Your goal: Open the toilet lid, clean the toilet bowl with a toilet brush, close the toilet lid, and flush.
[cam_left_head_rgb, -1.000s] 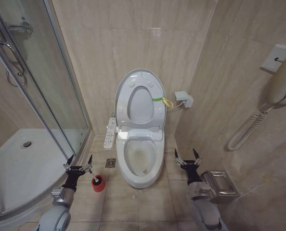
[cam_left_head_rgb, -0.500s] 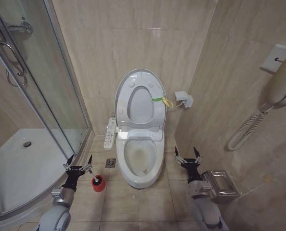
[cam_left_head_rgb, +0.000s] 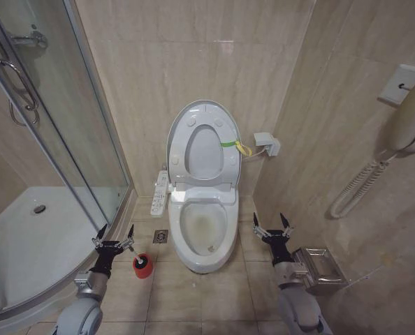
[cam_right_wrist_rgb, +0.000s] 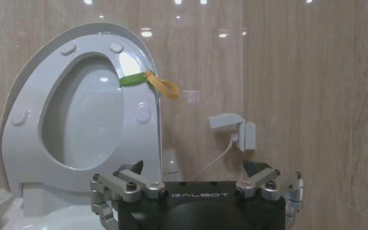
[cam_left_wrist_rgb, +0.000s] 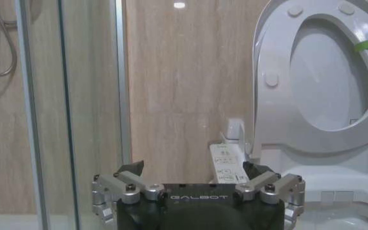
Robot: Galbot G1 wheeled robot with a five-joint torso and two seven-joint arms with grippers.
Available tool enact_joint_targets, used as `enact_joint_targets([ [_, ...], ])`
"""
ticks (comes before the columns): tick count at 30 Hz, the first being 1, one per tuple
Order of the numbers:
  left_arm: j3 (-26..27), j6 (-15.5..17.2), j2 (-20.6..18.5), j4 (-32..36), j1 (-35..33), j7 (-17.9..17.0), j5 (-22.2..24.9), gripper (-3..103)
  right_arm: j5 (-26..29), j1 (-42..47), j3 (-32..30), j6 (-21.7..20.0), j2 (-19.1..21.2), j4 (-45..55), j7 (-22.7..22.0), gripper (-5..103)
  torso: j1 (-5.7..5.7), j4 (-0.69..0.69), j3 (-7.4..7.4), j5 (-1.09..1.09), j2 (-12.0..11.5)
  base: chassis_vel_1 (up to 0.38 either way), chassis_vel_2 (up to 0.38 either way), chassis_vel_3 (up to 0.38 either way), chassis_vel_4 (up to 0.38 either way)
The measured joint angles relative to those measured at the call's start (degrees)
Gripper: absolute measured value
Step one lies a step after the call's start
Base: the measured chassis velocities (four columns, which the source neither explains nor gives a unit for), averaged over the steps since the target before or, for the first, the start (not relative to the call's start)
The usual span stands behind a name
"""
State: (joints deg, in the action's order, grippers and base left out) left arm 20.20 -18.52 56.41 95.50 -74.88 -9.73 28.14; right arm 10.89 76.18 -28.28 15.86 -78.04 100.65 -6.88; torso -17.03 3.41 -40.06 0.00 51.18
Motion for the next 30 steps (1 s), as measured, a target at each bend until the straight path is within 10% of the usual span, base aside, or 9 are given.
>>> enact_joint_targets([
  [30,0.0,0.0,0.0,0.0,0.0,0.0,0.0,100,0.0,0.0,0.0,-0.1,0.0,0.0,0.0,100,0.00,0.00,0.00,0.00,0.0,0.000,0.000,0.000,0.000],
])
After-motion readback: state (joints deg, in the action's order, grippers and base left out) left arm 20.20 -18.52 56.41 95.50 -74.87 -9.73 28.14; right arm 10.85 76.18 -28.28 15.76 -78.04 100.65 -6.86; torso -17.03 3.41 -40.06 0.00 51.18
